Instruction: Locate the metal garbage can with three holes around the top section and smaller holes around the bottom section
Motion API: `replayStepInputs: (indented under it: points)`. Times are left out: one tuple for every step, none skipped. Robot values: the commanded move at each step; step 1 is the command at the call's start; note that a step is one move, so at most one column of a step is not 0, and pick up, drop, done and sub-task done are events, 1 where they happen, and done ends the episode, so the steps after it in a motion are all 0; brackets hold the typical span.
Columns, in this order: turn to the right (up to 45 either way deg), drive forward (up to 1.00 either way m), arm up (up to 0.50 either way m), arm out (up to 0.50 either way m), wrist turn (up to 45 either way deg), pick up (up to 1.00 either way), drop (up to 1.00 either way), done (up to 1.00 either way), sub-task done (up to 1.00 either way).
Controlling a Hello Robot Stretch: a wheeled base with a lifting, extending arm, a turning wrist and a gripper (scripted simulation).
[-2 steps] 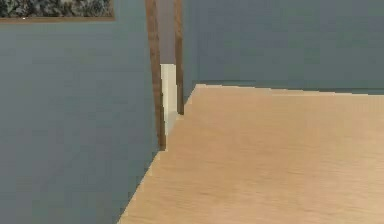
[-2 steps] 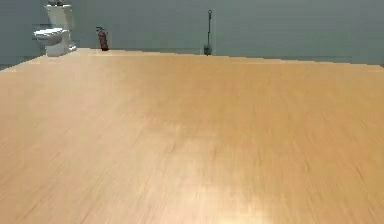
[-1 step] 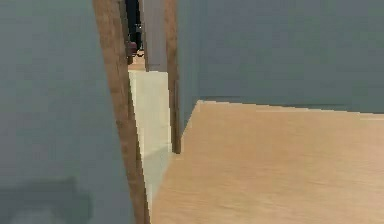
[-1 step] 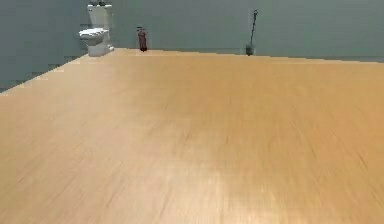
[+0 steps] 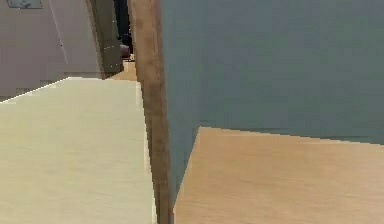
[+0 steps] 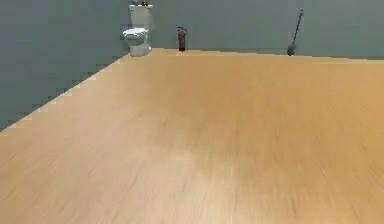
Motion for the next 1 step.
replayStepInputs:
  points:
    - [12.0, 0.0, 0.0, 0.0, 0.0, 0.0, 0.0, 0.0, 0.0]
